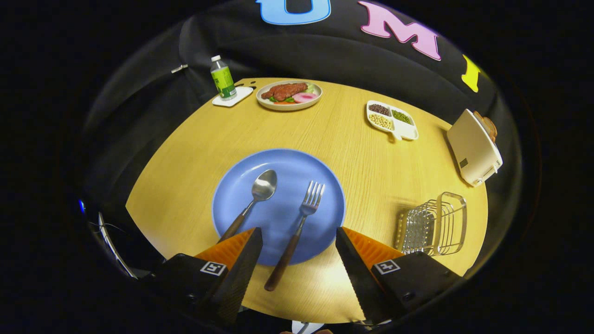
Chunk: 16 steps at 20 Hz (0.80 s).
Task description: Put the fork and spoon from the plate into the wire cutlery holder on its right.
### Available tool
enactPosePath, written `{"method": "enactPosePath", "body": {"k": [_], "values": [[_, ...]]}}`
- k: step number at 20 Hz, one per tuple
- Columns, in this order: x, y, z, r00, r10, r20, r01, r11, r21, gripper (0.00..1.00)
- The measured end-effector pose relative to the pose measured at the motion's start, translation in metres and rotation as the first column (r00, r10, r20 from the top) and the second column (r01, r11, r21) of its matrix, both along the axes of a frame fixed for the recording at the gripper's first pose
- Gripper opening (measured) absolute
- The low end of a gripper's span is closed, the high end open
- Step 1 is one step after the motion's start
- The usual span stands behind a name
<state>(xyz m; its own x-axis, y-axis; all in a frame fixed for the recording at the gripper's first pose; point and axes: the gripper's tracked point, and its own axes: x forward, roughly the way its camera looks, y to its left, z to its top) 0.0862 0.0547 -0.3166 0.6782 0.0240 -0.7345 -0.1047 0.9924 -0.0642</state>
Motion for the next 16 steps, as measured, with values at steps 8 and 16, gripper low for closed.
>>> {"method": "enactPosePath", "body": {"k": [8, 16], "values": [[0.005, 0.01, -0.036, 0.991, -0.03, -0.131, 0.034, 0.999, 0.028, 0.61], [-0.001, 0.014, -0.05, 0.97, -0.055, -0.236, 0.088, 0.988, 0.128, 0.23]]}}
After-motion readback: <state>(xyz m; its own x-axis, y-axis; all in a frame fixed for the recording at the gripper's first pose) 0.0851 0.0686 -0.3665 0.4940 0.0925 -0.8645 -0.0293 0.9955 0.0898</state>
